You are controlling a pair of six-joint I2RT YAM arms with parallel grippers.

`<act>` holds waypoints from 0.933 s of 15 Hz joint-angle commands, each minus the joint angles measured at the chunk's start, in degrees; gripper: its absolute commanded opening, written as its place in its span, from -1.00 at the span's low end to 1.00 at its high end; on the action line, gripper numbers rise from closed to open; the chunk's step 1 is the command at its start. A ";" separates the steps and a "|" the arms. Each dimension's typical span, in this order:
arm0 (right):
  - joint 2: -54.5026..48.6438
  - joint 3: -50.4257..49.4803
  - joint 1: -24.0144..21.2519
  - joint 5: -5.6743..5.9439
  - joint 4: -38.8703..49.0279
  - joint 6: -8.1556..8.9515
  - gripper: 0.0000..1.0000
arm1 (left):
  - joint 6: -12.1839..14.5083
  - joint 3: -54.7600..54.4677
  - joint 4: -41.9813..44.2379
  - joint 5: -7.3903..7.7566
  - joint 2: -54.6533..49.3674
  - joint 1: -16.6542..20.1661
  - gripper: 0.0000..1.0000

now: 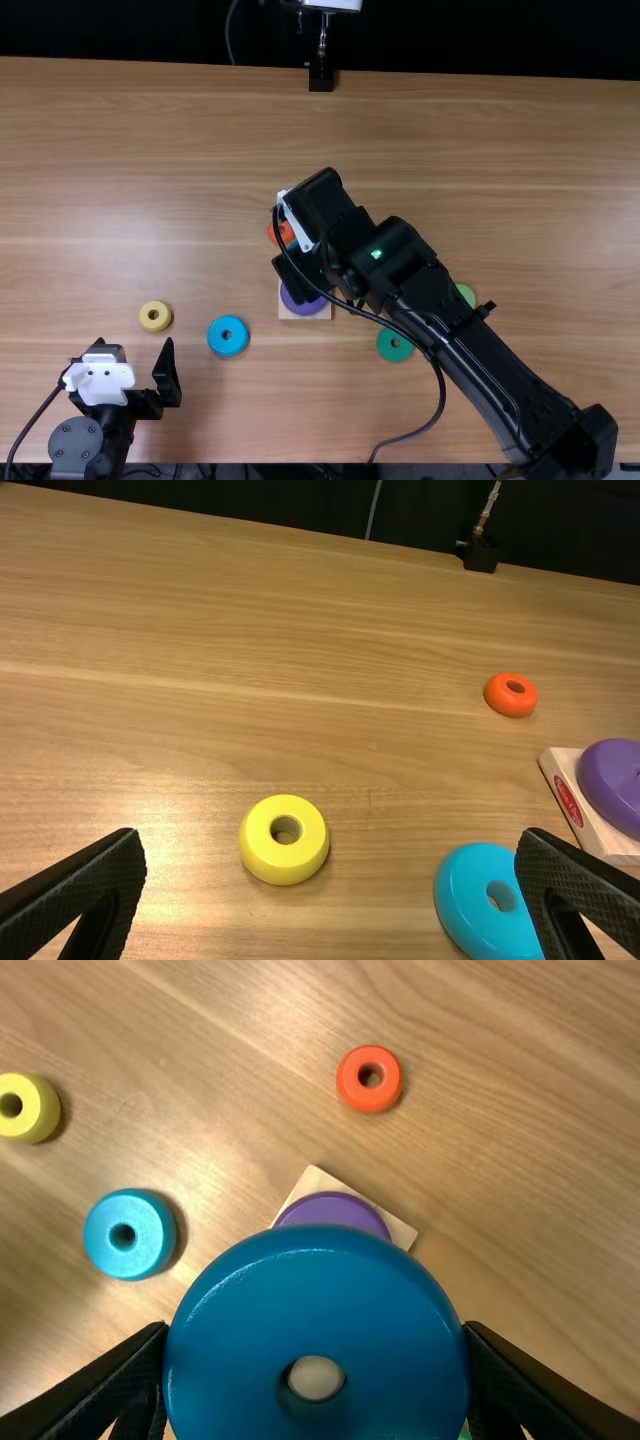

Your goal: Build the Hanoi tower: stack the rings onto the peg from bottom to top in this color order: purple, dark blue, light blue, dark green, light green, yellow, orange.

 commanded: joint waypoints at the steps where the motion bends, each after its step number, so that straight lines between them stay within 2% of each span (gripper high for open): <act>1: 0.51 0.88 0.99 1.27 -0.26 0.27 1.00 | 0.59 -6.48 -4.71 0.62 -0.67 0.42 1.00; 3: 0.51 -1.93 0.99 1.59 0.80 -0.15 1.00 | 0.59 -6.48 -4.81 0.62 -0.67 0.42 1.00; 9: -0.02 0.44 0.90 1.38 3.12 0.17 1.00 | 0.59 -6.48 -4.81 0.62 -0.67 0.42 1.00; 12: -0.37 1.32 0.46 1.38 9.76 0.49 1.00 | 0.59 -6.48 -4.81 0.62 -0.67 0.42 1.00; 14: -4.23 0.09 0.28 1.48 15.99 0.38 1.00 | 0.59 -6.48 -4.81 0.62 -0.67 0.42 1.00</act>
